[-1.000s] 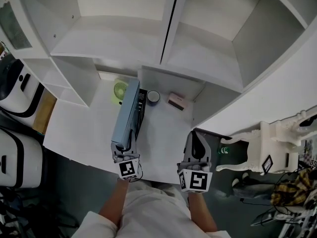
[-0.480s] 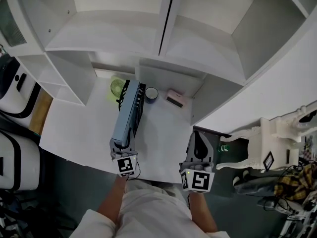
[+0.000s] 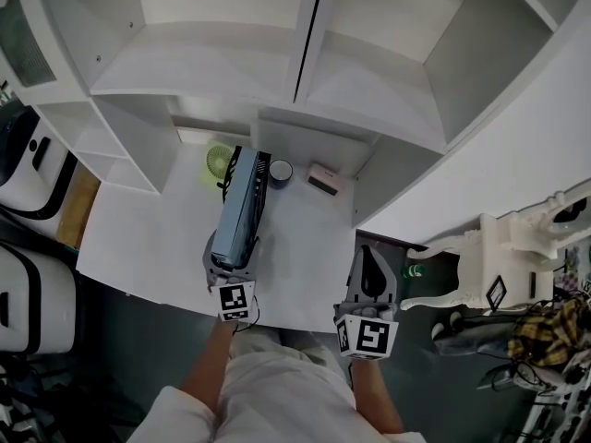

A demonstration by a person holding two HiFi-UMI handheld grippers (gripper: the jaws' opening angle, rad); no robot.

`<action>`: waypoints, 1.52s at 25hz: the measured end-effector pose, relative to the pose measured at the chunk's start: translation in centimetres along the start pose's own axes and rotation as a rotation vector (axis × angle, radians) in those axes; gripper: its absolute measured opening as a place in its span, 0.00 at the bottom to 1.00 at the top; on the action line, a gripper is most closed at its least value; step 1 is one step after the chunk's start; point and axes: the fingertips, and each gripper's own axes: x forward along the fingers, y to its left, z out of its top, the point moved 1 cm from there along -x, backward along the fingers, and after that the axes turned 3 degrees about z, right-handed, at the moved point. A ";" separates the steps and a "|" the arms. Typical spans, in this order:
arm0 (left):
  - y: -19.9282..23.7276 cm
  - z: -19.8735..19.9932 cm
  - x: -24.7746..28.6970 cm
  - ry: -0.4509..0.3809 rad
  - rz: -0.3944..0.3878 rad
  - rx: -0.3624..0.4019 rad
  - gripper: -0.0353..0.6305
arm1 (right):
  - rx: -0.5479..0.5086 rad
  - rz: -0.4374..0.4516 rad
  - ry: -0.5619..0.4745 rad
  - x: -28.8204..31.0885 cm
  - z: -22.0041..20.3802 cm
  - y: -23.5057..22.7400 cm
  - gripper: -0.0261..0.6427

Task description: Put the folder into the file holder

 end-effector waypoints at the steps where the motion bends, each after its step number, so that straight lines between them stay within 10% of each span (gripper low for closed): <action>1: 0.1 0.2 -0.2 0.003 -0.004 0.003 0.65 | 0.001 -0.003 0.006 -0.2 0.2 0.0 0.04; 14: 1.4 9.7 -4.5 0.009 -0.096 0.000 0.74 | 0.025 -0.021 0.039 -1.8 6.2 0.5 0.04; 24: 4.7 17.0 -9.8 -0.070 0.065 0.053 0.05 | 0.043 -0.061 0.009 -3.8 9.2 3.3 0.04; 38: 0.7 20.1 -20.2 -0.101 0.016 0.053 0.05 | 0.031 0.003 -0.033 -13.1 10.4 6.3 0.04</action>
